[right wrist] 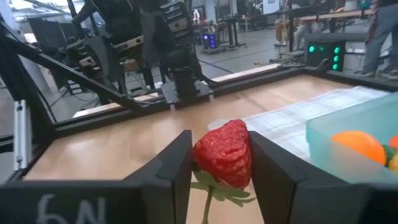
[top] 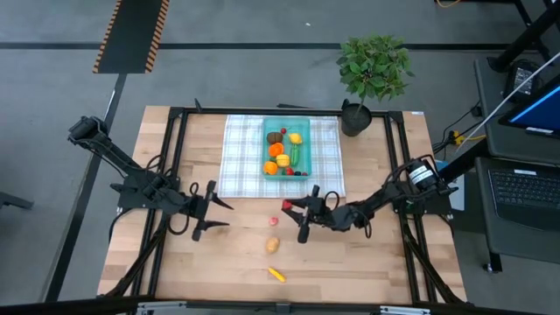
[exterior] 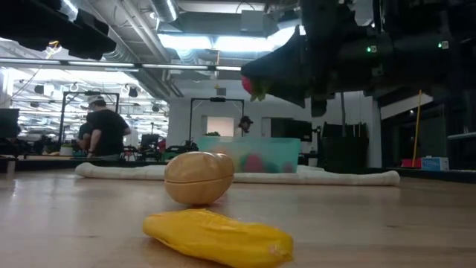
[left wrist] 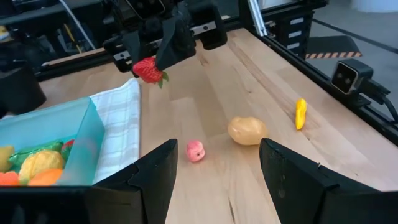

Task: Pick and placing Produce into tupperware
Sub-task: Put the red strawberry into the green bin

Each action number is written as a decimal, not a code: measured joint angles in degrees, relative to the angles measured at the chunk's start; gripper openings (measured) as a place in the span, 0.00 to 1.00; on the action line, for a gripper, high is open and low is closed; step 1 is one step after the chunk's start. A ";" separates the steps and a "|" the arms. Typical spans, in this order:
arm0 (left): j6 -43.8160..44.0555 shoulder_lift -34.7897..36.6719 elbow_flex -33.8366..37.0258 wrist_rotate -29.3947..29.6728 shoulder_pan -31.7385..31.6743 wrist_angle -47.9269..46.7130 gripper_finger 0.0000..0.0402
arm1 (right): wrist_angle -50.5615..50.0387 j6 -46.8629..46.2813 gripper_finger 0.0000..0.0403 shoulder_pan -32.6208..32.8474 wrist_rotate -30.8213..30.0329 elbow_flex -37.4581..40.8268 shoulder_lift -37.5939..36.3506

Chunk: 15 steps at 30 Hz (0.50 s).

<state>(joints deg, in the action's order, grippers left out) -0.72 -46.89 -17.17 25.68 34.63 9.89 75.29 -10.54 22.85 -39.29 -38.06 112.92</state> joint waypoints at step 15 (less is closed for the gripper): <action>3.92 0.00 0.00 9.42 0.00 0.04 0.55 | 1.45 0.73 0.33 -3.30 -10.49 -0.04 0.00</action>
<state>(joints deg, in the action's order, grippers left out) 3.20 -46.89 -17.17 35.10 34.63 9.93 76.73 -9.81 19.55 -49.78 -38.11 112.92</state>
